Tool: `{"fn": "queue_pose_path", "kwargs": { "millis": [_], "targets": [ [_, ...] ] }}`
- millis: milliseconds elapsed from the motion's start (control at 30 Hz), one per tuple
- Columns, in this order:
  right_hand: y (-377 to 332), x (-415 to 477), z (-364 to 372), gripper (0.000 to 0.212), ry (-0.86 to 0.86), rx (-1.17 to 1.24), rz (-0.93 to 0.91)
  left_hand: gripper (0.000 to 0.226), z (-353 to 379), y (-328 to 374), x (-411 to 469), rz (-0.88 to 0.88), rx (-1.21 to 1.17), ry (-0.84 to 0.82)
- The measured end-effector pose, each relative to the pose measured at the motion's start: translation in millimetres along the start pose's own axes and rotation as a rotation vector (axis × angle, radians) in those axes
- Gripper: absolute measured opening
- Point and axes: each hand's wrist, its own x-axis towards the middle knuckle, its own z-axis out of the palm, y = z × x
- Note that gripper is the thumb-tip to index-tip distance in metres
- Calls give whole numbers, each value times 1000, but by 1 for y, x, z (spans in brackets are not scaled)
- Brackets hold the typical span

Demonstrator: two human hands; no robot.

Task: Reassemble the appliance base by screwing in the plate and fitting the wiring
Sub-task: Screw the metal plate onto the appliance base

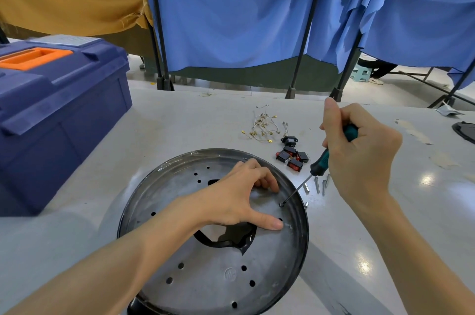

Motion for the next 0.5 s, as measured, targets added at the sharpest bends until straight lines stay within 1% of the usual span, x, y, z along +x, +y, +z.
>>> {"fn": "queue_pose_path", "kwargs": {
  "millis": [133, 233, 300, 400, 500],
  "targets": [
    [-3, -2, 0, 39, -9, -3, -36, 51, 0, 1, 0, -2, -3, -1],
    [-7, 0, -1, 38, -77, -17, -89, 51, 0, 1, 0, -1, -4, 2],
    [-10, 5, -4, 35, -228, -22, -89, 51, 0, 2, 0, 4, -1, 12],
    [-14, 17, -15, 17, -585, -56, -15, 50, 1, 1, 1, 8, -6, 25],
    [-10, 32, -31, 23, -899, -88, 106, 50, 0, 1, 1, 5, -9, 7]
  ]
}}
